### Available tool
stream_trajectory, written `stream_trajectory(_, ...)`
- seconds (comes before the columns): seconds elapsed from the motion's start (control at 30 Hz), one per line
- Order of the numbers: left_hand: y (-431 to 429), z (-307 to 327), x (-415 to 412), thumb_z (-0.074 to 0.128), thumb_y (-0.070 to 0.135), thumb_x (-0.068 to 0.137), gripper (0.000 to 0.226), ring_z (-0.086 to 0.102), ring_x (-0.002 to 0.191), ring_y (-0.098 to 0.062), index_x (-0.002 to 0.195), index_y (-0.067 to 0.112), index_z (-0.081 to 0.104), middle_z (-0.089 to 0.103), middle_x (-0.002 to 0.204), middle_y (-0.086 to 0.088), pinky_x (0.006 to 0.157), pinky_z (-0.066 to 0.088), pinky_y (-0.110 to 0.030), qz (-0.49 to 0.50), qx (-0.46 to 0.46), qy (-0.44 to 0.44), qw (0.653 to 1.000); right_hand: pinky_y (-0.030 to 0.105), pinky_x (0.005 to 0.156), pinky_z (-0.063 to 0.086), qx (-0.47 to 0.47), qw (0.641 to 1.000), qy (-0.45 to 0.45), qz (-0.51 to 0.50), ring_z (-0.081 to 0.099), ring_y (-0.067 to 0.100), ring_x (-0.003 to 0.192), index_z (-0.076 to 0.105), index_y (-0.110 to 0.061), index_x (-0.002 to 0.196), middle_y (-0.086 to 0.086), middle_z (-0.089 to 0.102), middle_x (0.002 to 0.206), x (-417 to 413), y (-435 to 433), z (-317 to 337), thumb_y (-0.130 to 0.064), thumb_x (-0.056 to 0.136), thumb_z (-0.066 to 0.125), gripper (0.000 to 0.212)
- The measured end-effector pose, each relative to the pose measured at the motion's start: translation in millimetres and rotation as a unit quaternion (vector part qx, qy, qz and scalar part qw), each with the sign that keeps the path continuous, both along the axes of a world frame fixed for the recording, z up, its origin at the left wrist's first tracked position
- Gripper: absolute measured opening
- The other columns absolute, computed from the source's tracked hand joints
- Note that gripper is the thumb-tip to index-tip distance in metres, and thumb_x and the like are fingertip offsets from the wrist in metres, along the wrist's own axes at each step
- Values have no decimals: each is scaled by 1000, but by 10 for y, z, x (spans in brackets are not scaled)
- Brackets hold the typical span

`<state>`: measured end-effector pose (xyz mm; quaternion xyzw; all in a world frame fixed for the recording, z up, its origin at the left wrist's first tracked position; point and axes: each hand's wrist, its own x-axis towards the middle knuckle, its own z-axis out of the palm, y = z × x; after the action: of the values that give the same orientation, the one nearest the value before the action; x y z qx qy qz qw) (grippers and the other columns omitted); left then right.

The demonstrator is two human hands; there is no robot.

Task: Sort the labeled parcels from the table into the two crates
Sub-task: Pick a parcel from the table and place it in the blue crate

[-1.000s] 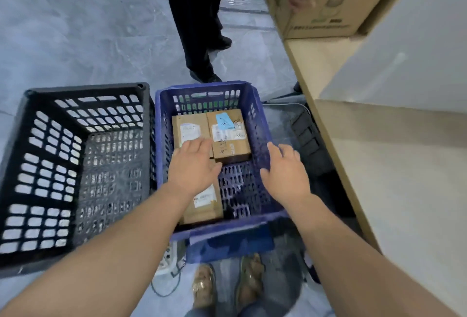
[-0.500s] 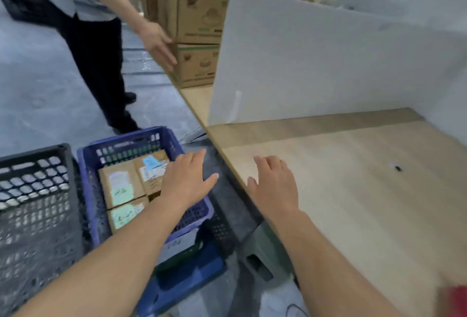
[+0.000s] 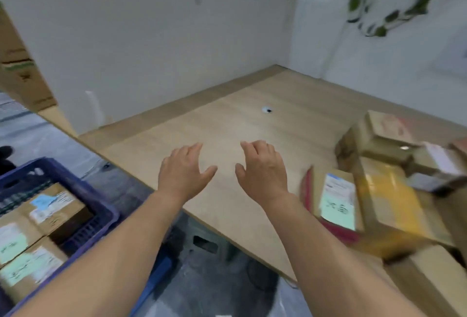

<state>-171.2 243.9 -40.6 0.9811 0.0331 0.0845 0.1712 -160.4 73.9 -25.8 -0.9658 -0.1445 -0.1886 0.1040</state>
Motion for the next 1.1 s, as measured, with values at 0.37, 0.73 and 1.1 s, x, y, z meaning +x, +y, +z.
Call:
stream_trajectory(0.37, -1882, 2, -75, 51, 54, 89, 68, 40, 129, -22, 146, 20, 33, 46, 140, 0, 103, 30, -36, -137, -4, -14, 990, 35, 61, 50, 20, 992, -11, -125, 62, 33, 71, 69, -7, 94, 12, 63, 83, -338, -1786, -39, -13, 53, 83, 44)
stream_trajectory(0.73, -2994, 27, -132, 47, 55, 91, 67, 39, 129, -21, 147, 21, 30, 43, 143, 0, 102, 33, -34, -278, 12, 22, 960, 36, 99, 34, 45, 952, 78, -292, 44, 27, 118, 46, -16, 137, 7, 49, 129, -806, -2852, -72, -27, 91, 53, 48)
stream_trajectory(1.1, -3487, -82, -69, 50, 45, 94, 61, 46, 126, -24, 146, 20, 26, 48, 141, -5, 95, 39, -33, -299, -98, 185, 931, 41, 109, 34, 198, 864, 257, -385, 39, 29, 134, 31, -10, 145, 13, 39, 149, -847, -3202, -257, -32, 101, 40, 50)
